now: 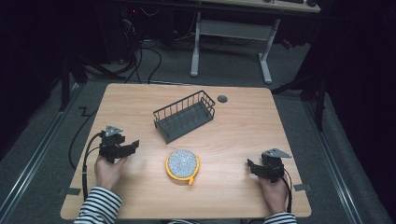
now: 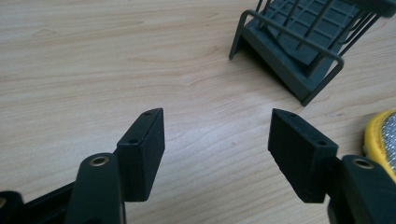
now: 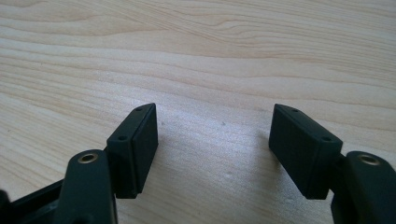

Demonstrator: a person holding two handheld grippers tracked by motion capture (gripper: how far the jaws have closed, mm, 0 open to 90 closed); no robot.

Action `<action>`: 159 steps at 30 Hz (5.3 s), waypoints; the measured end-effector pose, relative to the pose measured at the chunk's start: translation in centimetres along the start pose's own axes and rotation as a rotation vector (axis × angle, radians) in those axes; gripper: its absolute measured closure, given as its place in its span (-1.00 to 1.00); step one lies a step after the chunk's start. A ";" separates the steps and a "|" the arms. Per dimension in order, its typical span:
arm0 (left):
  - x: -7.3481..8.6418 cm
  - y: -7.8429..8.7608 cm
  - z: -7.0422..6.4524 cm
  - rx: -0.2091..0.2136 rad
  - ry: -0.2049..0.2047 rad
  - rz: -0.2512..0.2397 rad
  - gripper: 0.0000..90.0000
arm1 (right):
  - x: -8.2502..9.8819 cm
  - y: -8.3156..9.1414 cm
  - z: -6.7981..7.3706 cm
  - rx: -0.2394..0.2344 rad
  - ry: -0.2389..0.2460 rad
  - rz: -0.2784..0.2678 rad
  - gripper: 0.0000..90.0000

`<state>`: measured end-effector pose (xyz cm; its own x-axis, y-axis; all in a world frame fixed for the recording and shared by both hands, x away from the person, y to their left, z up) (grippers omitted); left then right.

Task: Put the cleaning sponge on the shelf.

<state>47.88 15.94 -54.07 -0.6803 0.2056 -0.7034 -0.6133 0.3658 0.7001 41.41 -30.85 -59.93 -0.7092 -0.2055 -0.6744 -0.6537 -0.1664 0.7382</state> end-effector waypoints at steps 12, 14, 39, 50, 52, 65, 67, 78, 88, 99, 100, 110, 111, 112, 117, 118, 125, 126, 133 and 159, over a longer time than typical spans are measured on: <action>-5.9 0.5 -2.0 0.059 -0.034 -0.027 -0.22 | 0.0 0.0 0.0 0.000 0.001 0.000 -0.26; -6.7 0.3 -2.4 0.062 -0.042 -0.021 -0.23 | 0.0 0.0 0.0 -0.001 0.001 -0.001 -0.26; -10.2 -6.3 -4.3 0.047 -0.053 0.093 -0.20 | 0.1 0.1 0.0 -0.003 0.001 -0.003 -0.26; -9.7 -6.7 -4.2 0.019 -0.088 0.112 0.05 | 0.1 0.1 0.0 -0.001 0.002 -0.003 -0.26; -9.8 -6.6 -4.2 0.012 -0.094 0.110 0.10 | 0.1 0.1 0.0 -0.001 0.000 -0.002 -0.26; -9.0 -5.7 -3.7 -0.002 -0.128 0.133 0.17 | 0.1 0.1 0.0 -0.001 0.000 -0.002 -0.26; -8.7 -5.3 -3.4 0.006 -0.116 0.123 0.18 | 0.1 0.1 0.0 -0.002 0.000 -0.002 -0.26; -6.6 -3.0 -1.2 0.005 -0.096 0.122 0.21 | 0.1 0.1 0.0 -0.004 0.000 -0.002 -0.27; -4.3 -0.6 0.2 -0.011 -0.074 0.118 0.21 | 0.1 0.1 0.0 -0.004 0.000 -0.002 -0.27; -1.4 0.3 2.3 -0.047 -0.037 0.141 0.14 | 0.1 0.1 0.1 -0.004 0.009 -0.003 -0.27; -1.3 0.4 2.4 -0.042 -0.025 0.133 0.12 | 0.1 0.1 0.1 -0.004 0.009 -0.003 -0.27; -2.4 2.8 2.4 0.009 0.036 0.030 -0.31 | 0.0 0.1 0.1 -0.004 0.009 -0.003 -0.27; -2.3 3.1 2.3 0.011 0.038 0.024 -0.33 | 0.0 0.1 0.1 -0.004 0.009 -0.003 -0.27; -2.1 3.4 2.3 0.008 0.037 0.019 -0.34 | 0.0 0.1 0.1 -0.004 0.009 -0.003 -0.27; -1.0 5.0 2.1 0.026 0.047 -0.002 -0.38 | 0.1 0.1 0.1 -0.006 0.008 -0.002 -0.27; -0.7 5.4 2.0 0.030 0.047 -0.004 -0.39 | 0.1 0.1 0.1 -0.006 0.008 -0.002 -0.27; 2.1 7.2 0.9 0.039 0.044 0.013 -0.40 | 0.1 0.1 0.1 -0.006 0.007 -0.001 -0.27; 2.5 7.3 0.7 0.041 0.047 0.014 -0.40 | 0.1 0.1 0.1 -0.006 0.007 -0.002 -0.27; 5.2 8.0 -0.5 0.062 0.054 0.033 -0.39 | 0.1 0.1 0.1 -0.006 0.007 -0.002 -0.27; 6.9 4.5 -9.2 0.225 -0.091 0.112 -0.37 | 0.1 0.1 0.1 -0.006 0.008 -0.001 -0.27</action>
<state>36.73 10.64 -54.69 -0.6937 0.3329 -0.6387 -0.4249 0.5268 0.7361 41.27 -30.75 -59.93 -0.7062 -0.2127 -0.6753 -0.6532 -0.1724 0.7373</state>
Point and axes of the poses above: each handheld gripper's, and its own axes: y roughly backward along the jaws, x roughly out of its underside, z roughly to its left, the point moved 10 cm from there along -y, roughly forward along the jaws, and after that the axes turned 4 degrees about z, right-handed, at the moved point
